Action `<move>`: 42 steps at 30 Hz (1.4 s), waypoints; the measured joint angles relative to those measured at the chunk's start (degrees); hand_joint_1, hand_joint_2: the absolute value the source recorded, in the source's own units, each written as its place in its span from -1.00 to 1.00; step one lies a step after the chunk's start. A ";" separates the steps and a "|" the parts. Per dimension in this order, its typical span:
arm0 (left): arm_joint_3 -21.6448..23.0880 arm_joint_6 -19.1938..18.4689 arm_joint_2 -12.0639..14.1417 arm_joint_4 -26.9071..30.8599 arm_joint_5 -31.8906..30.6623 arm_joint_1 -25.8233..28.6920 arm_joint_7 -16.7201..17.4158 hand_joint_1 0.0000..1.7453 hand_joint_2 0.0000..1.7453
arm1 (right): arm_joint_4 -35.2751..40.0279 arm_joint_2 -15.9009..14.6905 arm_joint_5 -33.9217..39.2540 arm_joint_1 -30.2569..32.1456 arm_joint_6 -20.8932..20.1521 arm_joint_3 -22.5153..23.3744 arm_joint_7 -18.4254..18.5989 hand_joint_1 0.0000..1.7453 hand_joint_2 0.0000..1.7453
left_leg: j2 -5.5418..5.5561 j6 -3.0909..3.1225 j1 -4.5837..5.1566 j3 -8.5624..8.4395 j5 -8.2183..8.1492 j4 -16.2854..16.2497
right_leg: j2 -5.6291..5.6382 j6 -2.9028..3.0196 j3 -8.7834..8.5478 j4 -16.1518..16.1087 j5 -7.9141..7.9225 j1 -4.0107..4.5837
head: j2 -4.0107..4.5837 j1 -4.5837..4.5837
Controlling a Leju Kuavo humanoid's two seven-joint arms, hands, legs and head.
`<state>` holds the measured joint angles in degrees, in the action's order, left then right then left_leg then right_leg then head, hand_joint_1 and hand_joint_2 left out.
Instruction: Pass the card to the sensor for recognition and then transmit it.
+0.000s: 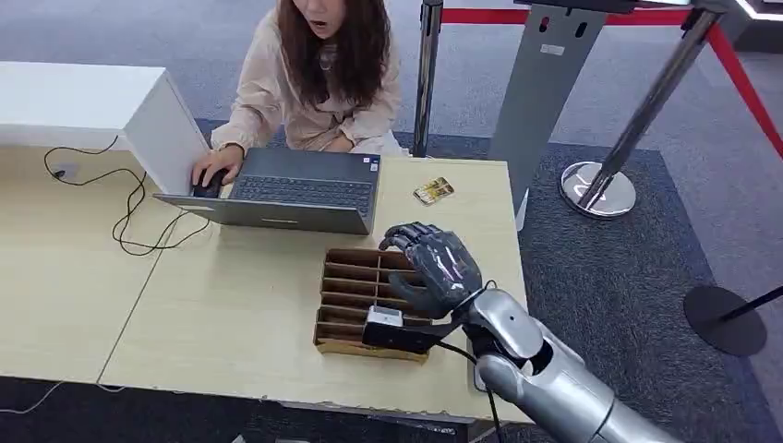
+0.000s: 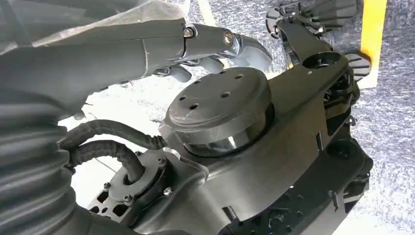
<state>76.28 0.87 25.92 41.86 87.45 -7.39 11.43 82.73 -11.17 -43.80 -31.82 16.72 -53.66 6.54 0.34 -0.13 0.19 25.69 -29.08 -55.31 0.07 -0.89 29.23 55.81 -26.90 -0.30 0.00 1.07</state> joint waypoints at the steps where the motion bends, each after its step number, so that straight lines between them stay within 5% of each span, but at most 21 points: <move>1: 0.00 0.04 0.00 0.00 0.00 0.00 0.00 -1.00 1.00 | -0.04 0.07 0.15 0.00 -0.02 0.00 0.00 -0.16 1.00 | 0.00 0.00 0.00 0.00 0.00 0.00 | 0.00 0.00 0.00 0.00 0.00 0.00 | 0.02 0.00; 42: -0.07 0.92 -0.17 0.09 0.79 0.02 0.15 -1.00 1.00 | -3.80 3.45 1.62 -2.41 -2.43 -1.88 0.53 -0.18 1.00 | -0.01 0.00 -0.01 0.00 0.00 0.00 | 0.00 0.00 0.00 0.01 0.00 0.01 | 0.02 0.00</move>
<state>76.22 1.79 25.75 41.94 88.24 -7.37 11.58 78.93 -7.72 -42.18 -34.23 14.29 -55.54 7.06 0.34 -0.13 0.18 25.69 -29.08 -55.31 0.08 -0.89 29.23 55.82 -26.90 -0.29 0.02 1.07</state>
